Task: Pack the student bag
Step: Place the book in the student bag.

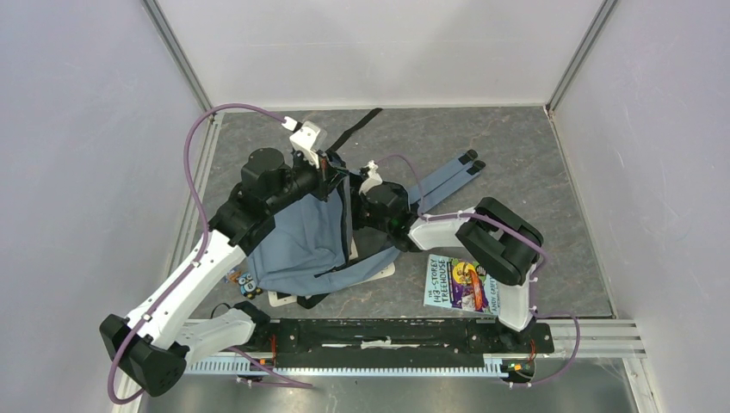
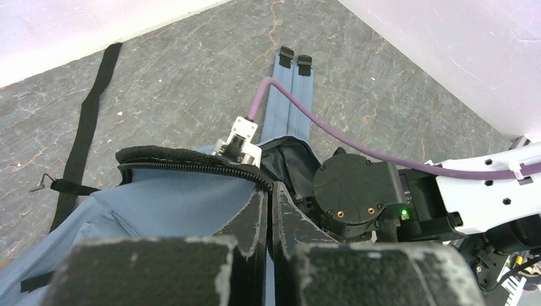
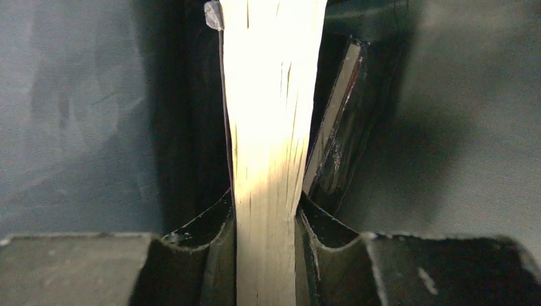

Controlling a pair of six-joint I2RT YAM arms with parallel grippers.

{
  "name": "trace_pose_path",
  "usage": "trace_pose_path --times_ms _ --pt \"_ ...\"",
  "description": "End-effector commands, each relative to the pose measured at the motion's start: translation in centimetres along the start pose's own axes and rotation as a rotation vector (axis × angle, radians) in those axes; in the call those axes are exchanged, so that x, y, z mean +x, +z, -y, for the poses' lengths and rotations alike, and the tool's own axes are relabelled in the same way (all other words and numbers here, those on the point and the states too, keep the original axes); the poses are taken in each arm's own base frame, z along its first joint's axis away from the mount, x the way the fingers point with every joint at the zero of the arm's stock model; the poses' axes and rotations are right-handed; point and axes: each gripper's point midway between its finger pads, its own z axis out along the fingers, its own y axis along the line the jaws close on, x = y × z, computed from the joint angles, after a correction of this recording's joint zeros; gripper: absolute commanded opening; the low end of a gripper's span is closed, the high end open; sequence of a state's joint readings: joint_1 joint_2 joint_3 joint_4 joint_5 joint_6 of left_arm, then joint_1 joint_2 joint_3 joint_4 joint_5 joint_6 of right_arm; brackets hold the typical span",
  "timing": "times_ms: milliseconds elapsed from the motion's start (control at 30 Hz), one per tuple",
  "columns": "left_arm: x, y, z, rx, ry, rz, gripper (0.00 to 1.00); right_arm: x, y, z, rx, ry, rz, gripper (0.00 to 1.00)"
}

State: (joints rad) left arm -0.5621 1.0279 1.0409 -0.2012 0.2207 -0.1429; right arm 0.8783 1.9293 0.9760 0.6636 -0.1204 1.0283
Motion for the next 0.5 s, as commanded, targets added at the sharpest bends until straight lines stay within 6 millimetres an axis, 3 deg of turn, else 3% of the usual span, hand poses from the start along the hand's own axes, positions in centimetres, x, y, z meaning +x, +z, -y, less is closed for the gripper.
trace_pose_path --times_ms 0,200,400,467 --pt "-3.9 -0.3 1.6 0.069 0.007 0.146 0.02 -2.4 0.5 -1.8 -0.01 -0.148 0.085 0.37" --pt "-3.6 -0.3 0.7 0.021 0.005 0.137 0.02 -4.1 -2.0 -1.7 0.07 -0.322 0.095 0.74" --pt "-3.5 -0.5 -0.1 -0.028 0.008 0.131 0.02 -6.6 -5.8 -1.9 0.128 -0.434 0.114 0.96" --pt "-3.5 -0.7 -0.6 -0.059 0.011 0.129 0.02 -7.1 -7.6 -1.5 0.167 -0.457 0.112 0.98"
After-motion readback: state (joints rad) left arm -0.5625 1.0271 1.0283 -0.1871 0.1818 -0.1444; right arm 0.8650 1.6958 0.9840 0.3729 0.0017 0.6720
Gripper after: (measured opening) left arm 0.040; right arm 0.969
